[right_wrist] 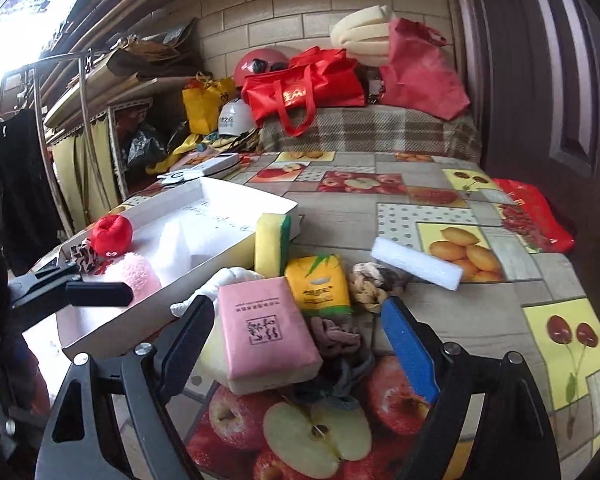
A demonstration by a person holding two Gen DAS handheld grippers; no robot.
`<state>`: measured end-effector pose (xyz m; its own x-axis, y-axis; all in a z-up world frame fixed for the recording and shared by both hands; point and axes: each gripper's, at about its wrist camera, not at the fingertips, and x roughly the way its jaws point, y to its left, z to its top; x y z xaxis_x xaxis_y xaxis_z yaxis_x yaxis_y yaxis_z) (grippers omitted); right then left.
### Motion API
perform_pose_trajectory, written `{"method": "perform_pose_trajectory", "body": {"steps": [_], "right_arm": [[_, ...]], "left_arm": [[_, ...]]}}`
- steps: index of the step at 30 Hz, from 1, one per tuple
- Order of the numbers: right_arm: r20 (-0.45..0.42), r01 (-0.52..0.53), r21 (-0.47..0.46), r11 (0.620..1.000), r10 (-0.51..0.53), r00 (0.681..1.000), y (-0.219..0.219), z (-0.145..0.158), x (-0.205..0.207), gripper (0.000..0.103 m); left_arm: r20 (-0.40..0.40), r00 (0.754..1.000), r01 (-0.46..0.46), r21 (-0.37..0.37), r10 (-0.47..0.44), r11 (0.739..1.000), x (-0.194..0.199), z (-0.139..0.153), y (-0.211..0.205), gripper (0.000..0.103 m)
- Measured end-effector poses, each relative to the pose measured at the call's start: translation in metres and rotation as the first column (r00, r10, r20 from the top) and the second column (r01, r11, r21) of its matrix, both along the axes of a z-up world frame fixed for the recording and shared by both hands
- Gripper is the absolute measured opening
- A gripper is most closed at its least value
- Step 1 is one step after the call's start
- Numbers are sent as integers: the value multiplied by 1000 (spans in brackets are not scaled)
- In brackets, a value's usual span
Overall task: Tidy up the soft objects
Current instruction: 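Move both grippers back toward the remaining pile of soft items, then grasp the pink tissue pack with the right gripper while the left gripper grasps the pale yellow foam disc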
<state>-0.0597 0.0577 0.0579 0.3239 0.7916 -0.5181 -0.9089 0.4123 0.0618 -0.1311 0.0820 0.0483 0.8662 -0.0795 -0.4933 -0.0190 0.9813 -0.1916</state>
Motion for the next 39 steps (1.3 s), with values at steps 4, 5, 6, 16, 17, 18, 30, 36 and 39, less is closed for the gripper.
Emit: {"method": "perform_pose_trajectory", "body": {"steps": [4, 5, 6, 16, 17, 18, 30, 36, 39], "right_arm": [[-29, -56, -59, 997, 55, 998, 24, -8, -1, 84], [-25, -68, -73, 995, 66, 998, 28, -10, -4, 82], [-28, -84, -87, 993, 82, 996, 31, -11, -5, 79], [-54, 109, -24, 994, -110, 992, -29, -7, 35, 51], [-61, 143, -17, 990, -143, 988, -38, -6, 43, 51], [-71, 173, -10, 985, -173, 982, -46, -6, 51, 51], [-182, 188, 12, 982, -183, 966, -59, -10, 71, 52], [-234, 202, 29, 979, -190, 953, -64, -12, 81, 52], [-226, 200, 31, 979, -188, 956, -64, -11, 80, 52]], "left_arm": [[-44, 999, -27, -31, 26, 999, 7, -3, 3, 102], [-63, 997, -41, -38, 38, 998, 10, -5, 6, 102], [-82, 995, -60, -38, 56, 997, 13, -7, 7, 102], [-101, 987, -123, -8, 122, 992, 11, -9, 12, 102], [-97, 988, -120, 15, 121, 993, 14, -8, 9, 102], [-88, 988, -120, 44, 123, 992, 19, -7, 5, 102], [-217, 951, -167, 237, 219, 957, 115, -21, -1, 102], [-217, 975, -31, 86, 50, 996, 96, -22, -24, 102], [-159, 985, -47, 135, 68, 990, 83, -15, -35, 102]]}}
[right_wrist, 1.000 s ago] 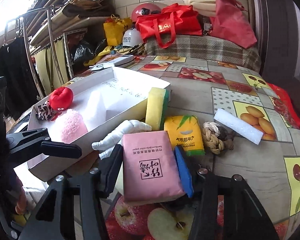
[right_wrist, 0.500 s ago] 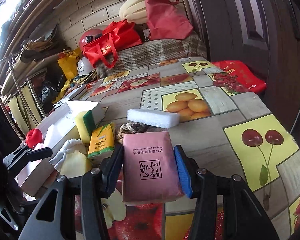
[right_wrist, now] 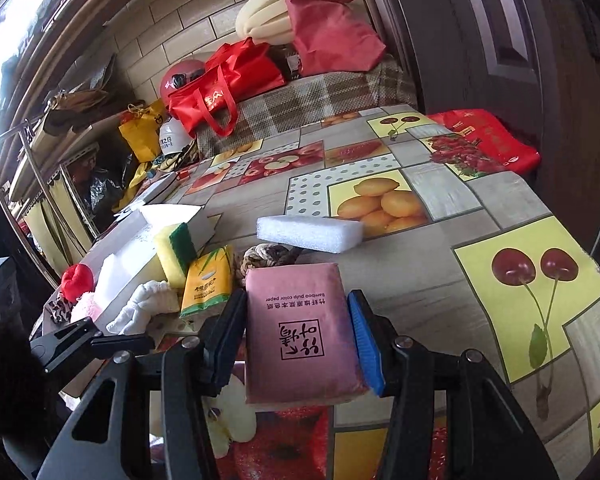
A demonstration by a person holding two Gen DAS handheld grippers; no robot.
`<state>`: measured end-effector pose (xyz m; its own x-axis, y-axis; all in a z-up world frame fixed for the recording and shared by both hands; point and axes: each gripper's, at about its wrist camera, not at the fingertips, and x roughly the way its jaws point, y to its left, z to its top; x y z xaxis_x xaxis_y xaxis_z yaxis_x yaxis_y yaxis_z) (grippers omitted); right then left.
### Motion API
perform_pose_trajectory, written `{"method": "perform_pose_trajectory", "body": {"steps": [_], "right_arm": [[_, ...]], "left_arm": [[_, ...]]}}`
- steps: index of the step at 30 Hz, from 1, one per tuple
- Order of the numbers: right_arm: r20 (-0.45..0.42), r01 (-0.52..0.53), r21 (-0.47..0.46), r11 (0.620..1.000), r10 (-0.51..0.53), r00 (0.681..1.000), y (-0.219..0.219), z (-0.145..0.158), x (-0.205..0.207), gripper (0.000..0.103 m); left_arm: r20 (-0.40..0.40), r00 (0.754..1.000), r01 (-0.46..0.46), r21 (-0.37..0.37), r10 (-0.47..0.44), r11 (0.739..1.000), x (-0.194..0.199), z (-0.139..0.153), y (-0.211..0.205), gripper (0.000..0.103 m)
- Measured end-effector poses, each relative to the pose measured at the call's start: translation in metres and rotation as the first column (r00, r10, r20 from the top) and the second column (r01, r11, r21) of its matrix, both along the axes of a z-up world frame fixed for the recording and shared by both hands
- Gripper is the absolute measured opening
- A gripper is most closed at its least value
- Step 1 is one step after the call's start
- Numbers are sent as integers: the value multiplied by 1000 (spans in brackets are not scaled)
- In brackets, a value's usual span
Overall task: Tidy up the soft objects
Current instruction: 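Grasp the pink tissue pack with the right gripper while the left gripper grasps the pale yellow foam disc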
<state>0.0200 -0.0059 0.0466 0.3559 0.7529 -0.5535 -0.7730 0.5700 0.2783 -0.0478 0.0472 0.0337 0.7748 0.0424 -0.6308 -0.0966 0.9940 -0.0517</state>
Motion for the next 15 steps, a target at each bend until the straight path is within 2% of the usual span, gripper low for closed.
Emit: {"method": "perform_pose_trajectory", "body": {"steps": [2, 6, 13, 15], "right_arm": [[8, -3, -2, 1000, 3, 1000, 1, 1, -1, 52], [10, -5, -5, 1000, 5, 1000, 1, 1, -2, 52], [9, -6, -10, 1000, 6, 1000, 2, 1, -2, 52], [11, -6, -11, 1000, 6, 1000, 2, 1, -3, 52]], "left_arm": [[18, 1000, -10, 9, 10, 1000, -6, 2, 2, 102], [-18, 1000, -13, -21, 13, 1000, -6, -2, 7, 102], [-136, 991, -20, -16, 18, 1000, 11, -18, 9, 102], [-155, 988, -22, -24, 18, 999, 13, -21, 11, 90]]}}
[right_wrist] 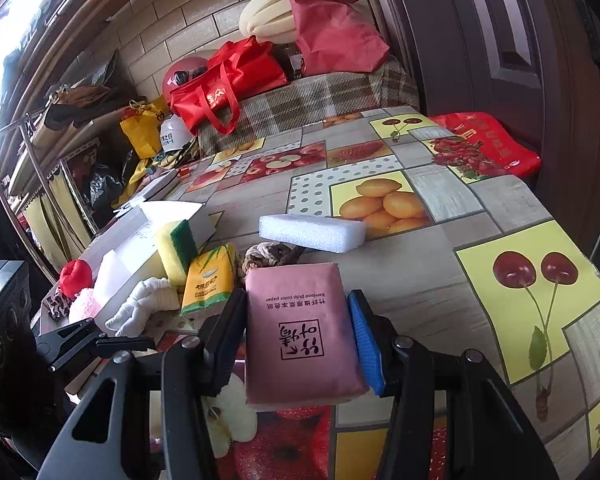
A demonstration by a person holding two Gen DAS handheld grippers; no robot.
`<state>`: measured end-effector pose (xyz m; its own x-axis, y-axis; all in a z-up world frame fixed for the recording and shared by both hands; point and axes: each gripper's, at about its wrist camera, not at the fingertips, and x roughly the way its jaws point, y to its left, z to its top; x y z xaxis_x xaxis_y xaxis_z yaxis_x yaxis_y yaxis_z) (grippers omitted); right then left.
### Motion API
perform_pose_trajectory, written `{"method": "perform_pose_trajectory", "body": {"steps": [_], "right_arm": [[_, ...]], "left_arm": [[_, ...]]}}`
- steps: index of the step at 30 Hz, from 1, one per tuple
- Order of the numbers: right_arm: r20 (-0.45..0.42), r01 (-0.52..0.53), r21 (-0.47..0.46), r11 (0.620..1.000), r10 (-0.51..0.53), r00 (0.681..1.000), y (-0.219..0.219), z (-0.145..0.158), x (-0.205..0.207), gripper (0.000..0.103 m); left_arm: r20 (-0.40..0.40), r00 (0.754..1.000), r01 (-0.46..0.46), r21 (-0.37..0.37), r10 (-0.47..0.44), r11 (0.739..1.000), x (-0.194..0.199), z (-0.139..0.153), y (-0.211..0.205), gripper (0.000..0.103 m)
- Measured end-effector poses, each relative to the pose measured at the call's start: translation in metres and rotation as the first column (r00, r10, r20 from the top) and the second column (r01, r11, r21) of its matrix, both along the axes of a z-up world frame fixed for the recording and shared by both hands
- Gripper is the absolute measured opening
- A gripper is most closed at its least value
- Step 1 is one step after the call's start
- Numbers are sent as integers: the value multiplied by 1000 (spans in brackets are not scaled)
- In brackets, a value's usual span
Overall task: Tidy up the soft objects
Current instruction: 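Grasp the pink tissue pack with the right gripper while the left gripper grasps the pale yellow foam disc, then carry the foam disc with the left gripper while the right gripper carries the pink pack to the box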
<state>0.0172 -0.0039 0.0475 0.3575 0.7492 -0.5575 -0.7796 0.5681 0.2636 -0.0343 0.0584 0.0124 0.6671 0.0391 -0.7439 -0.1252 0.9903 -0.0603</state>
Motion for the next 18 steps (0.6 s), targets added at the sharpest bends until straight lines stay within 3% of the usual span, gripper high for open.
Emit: {"method": "perform_pose_trajectory", "body": {"steps": [2, 4, 11, 18], "right_arm": [[-1, 1, 1, 1000, -1, 1000, 0, 0, 0, 52], [-1, 3, 1, 1000, -3, 1000, 0, 0, 0, 52], [0, 2, -1, 1000, -2, 1000, 0, 0, 1, 52], [-3, 3, -1, 1000, -3, 1000, 0, 0, 1, 52]], "left_arm": [[-11, 1000, -4, -2, 4, 1000, 1, -2, 0, 71], [-7, 1000, 4, -2, -4, 1000, 1, -2, -1, 60], [0, 1000, -2, 10, 2, 1000, 1, -2, -2, 55], [67, 998, -10, 107, 3, 994, -11, 9, -15, 57]]}}
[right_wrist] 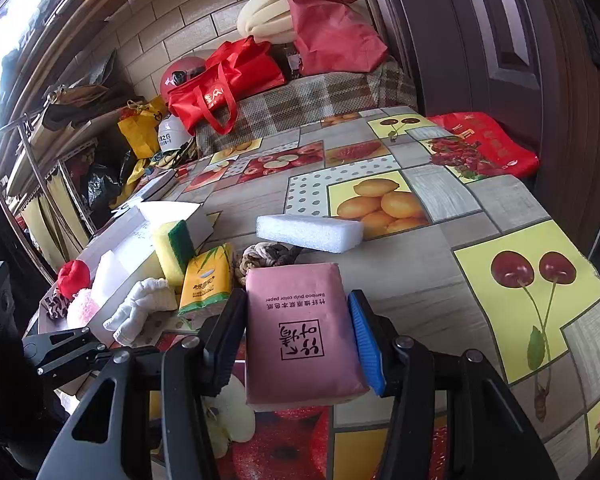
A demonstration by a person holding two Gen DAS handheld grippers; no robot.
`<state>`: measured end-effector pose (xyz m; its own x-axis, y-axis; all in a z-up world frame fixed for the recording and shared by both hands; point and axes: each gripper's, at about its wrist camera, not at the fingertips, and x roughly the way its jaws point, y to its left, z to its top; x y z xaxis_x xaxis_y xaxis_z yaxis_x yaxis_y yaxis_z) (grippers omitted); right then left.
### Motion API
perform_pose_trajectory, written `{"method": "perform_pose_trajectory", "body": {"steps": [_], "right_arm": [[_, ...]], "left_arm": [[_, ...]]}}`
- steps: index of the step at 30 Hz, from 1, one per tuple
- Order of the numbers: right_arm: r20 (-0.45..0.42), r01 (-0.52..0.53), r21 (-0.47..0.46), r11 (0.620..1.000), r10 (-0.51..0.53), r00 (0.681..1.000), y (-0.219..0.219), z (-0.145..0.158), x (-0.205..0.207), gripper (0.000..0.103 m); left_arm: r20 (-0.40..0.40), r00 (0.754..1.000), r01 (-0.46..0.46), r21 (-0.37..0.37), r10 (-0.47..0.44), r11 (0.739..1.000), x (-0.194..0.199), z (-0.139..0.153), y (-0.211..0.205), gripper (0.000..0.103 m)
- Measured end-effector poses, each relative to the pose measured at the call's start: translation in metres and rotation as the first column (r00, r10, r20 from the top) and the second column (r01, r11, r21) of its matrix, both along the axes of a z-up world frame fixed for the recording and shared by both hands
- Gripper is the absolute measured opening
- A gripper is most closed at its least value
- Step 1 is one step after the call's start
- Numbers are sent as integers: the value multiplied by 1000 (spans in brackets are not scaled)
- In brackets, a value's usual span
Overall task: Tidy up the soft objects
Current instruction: 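Carry the foam disc with the left gripper while the right gripper carries the pink pack to the box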
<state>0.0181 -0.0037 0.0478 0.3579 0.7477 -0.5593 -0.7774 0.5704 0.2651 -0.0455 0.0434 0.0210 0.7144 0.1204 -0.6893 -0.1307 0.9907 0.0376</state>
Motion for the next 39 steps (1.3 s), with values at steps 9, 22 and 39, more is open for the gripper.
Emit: {"method": "perform_pose_trajectory", "body": {"steps": [9, 22, 39], "right_arm": [[0, 0, -1, 1000, 0, 1000, 0, 0, 0, 52], [66, 36, 48, 998, -39, 997, -11, 8, -5, 52], [298, 27, 168, 985, -76, 951, -17, 33, -65, 52]], "left_arm": [[-90, 995, -37, -59, 31, 998, 9, -12, 13, 72], [66, 998, 2, -58, 2, 998, -14, 7, 9, 54], [397, 910, -173, 106, 117, 979, -88, 42, 20, 55]]}}
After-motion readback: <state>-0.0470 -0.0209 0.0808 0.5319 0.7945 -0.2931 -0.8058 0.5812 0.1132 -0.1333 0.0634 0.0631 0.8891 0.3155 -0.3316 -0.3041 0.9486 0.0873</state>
